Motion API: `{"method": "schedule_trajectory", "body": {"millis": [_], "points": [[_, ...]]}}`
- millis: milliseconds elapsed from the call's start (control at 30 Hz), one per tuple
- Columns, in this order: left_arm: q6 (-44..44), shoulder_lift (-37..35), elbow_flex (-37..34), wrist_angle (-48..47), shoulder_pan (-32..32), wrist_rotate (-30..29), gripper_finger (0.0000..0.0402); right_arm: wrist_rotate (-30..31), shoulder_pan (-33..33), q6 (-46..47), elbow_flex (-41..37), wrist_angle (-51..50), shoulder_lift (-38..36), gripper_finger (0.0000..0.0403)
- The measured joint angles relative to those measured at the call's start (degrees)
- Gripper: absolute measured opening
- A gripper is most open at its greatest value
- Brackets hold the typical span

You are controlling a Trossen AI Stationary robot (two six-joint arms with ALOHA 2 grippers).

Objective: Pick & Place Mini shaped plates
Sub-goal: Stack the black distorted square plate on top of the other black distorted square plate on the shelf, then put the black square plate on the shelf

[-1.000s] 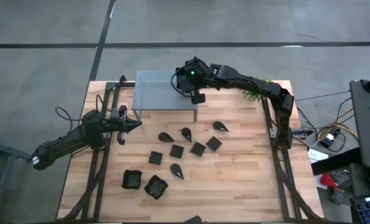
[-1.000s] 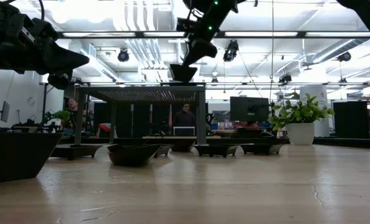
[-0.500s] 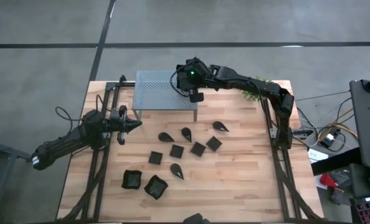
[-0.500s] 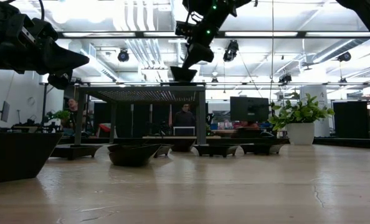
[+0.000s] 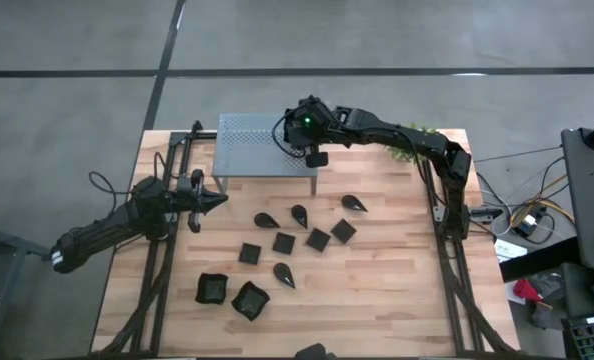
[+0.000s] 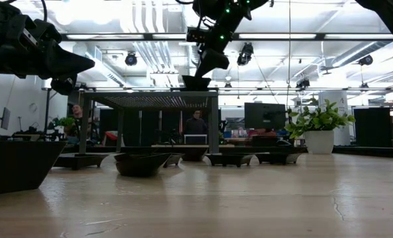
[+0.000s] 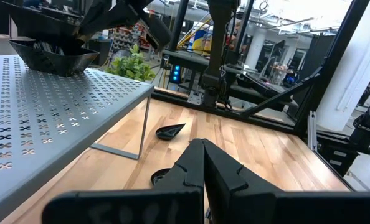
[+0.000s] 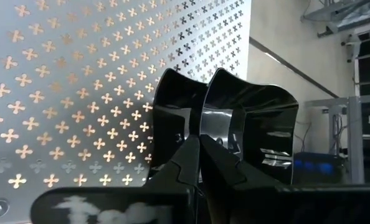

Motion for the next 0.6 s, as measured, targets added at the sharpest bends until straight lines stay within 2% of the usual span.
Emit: {"method": "schedule_trajectory", "body": {"millis": [133,433,600], "points": [[0.0,0.0,0.0,0.0,0.0,0.0,0.0003,0.0,0.0,0.5,-0.1,0.0,0.0,0.0027],[0.0,0.0,0.0,0.0,0.0,0.0,0.0003,0.0,0.5,1.1,-0.1,0.4,-0.1,0.0100],[0.0,0.0,0.0,0.0,0.0,0.0,0.0003,0.0,2.2,3.5,0.1,0.5,-0.1,0.0120]]}}
